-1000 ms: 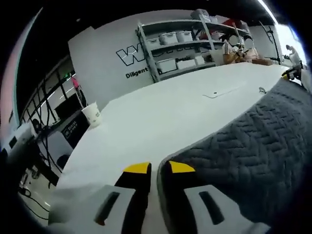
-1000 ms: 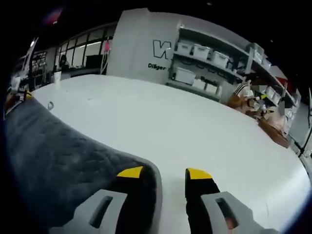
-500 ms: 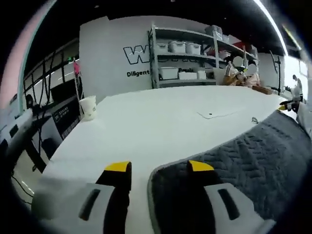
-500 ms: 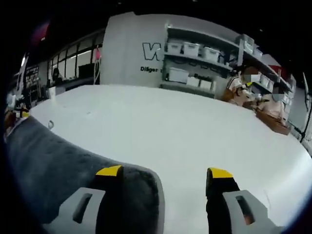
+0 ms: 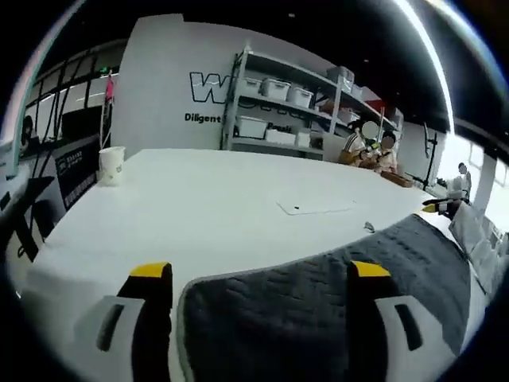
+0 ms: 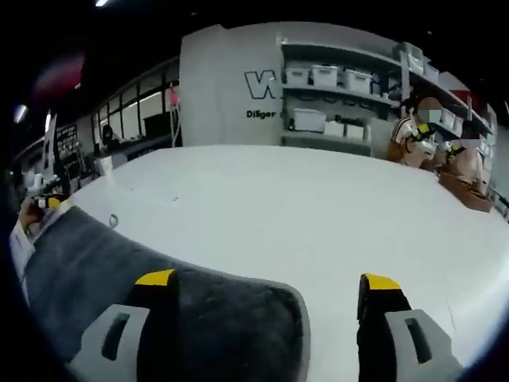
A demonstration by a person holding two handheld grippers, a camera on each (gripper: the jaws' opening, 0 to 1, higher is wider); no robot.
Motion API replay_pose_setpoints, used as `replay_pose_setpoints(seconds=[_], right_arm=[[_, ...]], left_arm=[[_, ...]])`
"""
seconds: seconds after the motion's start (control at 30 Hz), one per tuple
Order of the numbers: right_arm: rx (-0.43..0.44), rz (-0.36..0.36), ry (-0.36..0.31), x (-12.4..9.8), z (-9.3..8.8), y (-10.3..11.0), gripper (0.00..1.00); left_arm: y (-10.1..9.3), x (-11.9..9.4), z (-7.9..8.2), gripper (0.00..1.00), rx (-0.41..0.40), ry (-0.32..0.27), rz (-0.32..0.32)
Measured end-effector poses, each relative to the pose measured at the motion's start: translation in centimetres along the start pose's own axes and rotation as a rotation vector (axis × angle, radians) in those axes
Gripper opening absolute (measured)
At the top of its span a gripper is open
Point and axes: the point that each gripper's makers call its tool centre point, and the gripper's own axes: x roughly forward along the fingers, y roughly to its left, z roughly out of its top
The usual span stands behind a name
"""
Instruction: Open the folded towel by lifting each exposed corner and separating the folded layers until the towel lies flat within the target outline without major curled edges
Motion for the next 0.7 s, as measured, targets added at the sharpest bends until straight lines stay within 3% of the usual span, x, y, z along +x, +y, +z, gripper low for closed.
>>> replay_pose_setpoints(seconds=[0.07,0.1,0.17,0.2,0.23,0.3,0.47,0.57,0.7], right_arm=[[-0.005,0.000,0.002,-0.3,0.3,0.5,0.99],[-0.006,-0.001,0.002,-0.5,0.5,0.7,0.99],[-0.011,0.007,0.011,-0.8,0.6,1.3,0.99],[-0.025,0.018,0.026,-1.1,0.5,2.1,0.99],[-0.047,0.038,0.045,-1.4,0.3,2.8,0.99],[-0.050,0.062,0.057,-1.9,0.3,3.7,0.99],[-0.066,0.110,0.035,-3.8,0.6,5.5,0.99],[-0.083,0.111,0.029,-5.0,0.1,5.9,0.99],[-0.100,0.124,0.026,-6.6,-1.2,6.5,0.99]], left_arm=[[-1.2,-1.0,-1.0,0.99,0.063,0.030,-0.037],[-1.3,-1.4,-1.3,0.99,0.051,0.042,-0.032],[-1.2,-1.7,-1.1,0.98,0.041,0.038,-0.017],[-1.2,-1.8,0.0,0.98,0.022,-0.021,0.006],[-1.5,-1.8,0.3,0.97,0.007,-0.038,-0.001],[-2.9,-1.9,0.9,0.97,-0.003,-0.044,-0.049],[-5.4,-3.3,2.1,0.98,0.053,-0.048,-0.060],[-6.3,-4.5,2.0,0.98,0.074,-0.042,-0.061],[-6.3,-5.8,1.2,0.98,0.117,-0.014,-0.016]])
